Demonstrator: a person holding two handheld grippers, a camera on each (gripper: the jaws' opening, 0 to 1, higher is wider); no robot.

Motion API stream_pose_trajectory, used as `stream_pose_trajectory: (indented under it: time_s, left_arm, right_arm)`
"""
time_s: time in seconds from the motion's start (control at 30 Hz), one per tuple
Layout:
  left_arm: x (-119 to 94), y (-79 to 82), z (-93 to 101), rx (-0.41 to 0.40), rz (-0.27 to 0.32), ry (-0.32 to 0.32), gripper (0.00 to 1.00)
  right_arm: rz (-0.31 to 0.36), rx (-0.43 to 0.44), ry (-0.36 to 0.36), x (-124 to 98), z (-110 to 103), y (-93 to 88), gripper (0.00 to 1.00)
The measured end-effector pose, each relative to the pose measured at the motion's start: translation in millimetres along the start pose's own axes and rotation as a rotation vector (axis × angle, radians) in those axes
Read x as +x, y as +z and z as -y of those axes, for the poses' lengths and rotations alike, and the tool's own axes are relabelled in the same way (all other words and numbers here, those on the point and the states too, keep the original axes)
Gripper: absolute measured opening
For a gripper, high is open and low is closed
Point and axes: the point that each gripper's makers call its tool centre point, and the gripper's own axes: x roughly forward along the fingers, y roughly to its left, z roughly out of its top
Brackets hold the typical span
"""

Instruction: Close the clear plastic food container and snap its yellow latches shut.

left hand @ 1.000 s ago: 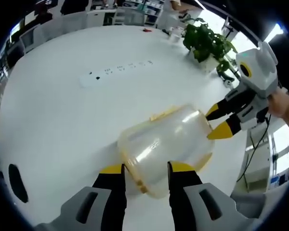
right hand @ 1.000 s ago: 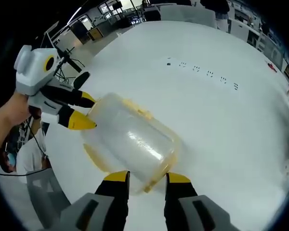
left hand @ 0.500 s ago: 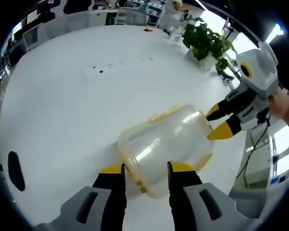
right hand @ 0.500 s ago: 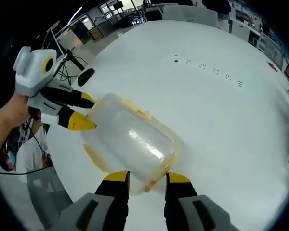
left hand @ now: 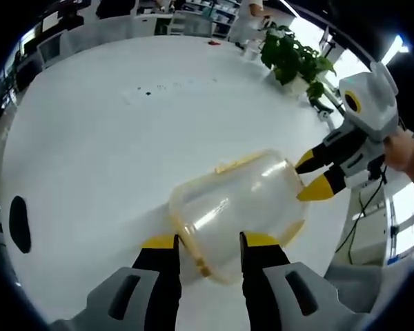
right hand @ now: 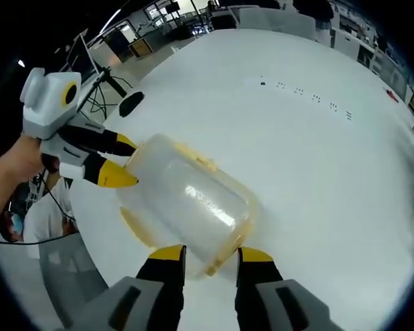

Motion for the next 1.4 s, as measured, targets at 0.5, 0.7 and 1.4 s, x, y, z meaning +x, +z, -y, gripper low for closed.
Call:
stream_pose_trajectory:
  time_s: [0.5, 0.7, 1.4]
  left_arm:
    - [-13, -25.1, 5.6, -0.01, 0.011, 0.017, 0.31]
    - [-18, -36.7, 9.3, -0.017, 0.003, 0.012, 0.3]
    - [-30, -64.2, 16.3, -0.034, 0.005, 0.014, 0.3]
  right_arm:
    - [0.015, -0.009, 0.009, 1, -21, -16.9, 0.26]
    - [0.015, -0.003, 0.015, 1, -27, -23.5, 0.26]
    - [0.003, -0.019, 0.02, 2, -49, -40.8, 0.26]
